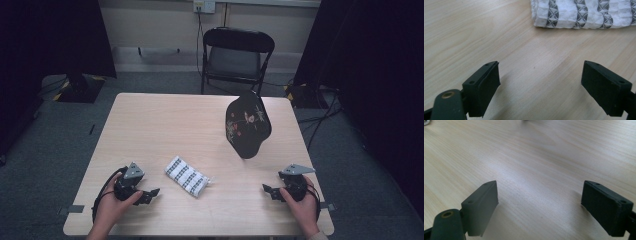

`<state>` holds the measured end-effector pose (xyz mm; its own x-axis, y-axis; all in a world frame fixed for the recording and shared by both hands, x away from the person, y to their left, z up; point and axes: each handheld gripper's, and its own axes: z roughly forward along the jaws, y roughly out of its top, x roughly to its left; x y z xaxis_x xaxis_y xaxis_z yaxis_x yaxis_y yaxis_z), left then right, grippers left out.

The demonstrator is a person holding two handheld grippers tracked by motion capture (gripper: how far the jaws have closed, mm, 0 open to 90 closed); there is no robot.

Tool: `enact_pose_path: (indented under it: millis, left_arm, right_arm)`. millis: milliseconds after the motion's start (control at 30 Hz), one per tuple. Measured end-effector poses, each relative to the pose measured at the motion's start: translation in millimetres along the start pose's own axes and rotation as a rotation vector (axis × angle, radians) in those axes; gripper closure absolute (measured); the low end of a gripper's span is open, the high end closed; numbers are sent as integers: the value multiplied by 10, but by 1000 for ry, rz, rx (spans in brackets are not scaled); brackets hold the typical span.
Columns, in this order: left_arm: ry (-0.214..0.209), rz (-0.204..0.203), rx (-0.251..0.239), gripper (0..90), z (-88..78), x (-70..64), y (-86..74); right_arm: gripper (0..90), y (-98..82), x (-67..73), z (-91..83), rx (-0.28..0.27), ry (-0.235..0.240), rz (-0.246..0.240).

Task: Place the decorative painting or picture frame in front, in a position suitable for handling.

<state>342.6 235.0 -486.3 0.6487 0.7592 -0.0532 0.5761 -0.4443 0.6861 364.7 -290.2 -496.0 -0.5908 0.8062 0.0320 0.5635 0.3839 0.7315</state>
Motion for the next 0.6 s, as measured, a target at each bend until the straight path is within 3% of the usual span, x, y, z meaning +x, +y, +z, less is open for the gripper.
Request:
enact_pose_path:
  millis: [367,600]
  left_arm:
    - [-25,-19,0,148,18,-10,28]
    - [-71,-35,-30,148,37,-39,98]
  right_arm:
    - [136,52,40,-27,0,14,-19]
    - [136,46,26,-61,-10,18,-6]
